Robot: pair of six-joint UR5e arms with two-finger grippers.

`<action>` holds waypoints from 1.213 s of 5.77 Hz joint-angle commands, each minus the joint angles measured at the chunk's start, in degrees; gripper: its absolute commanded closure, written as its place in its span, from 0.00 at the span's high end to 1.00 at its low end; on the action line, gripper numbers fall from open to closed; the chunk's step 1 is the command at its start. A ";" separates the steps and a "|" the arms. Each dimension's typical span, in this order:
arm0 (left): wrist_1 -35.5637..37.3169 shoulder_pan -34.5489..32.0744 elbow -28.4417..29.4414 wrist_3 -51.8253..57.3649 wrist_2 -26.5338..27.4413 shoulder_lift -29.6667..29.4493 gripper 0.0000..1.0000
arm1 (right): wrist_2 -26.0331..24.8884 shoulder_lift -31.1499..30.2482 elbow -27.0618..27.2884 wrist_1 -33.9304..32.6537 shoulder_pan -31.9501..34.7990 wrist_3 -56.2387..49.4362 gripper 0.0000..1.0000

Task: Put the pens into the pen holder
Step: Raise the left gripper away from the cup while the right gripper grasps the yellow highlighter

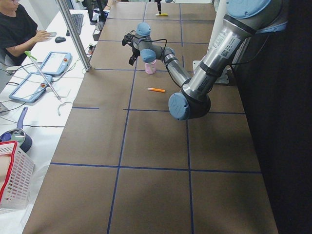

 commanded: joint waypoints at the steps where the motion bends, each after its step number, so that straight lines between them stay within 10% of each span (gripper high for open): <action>1: 0.08 -0.06 -0.66 -0.07 -0.06 0.22 1.00 | -0.48 1.62 -4.06 0.12 0.03 0.12 0.92; 7: -0.27 -0.06 -1.28 -0.07 -0.15 1.01 1.00 | -4.34 1.63 -6.18 0.03 0.03 0.21 0.80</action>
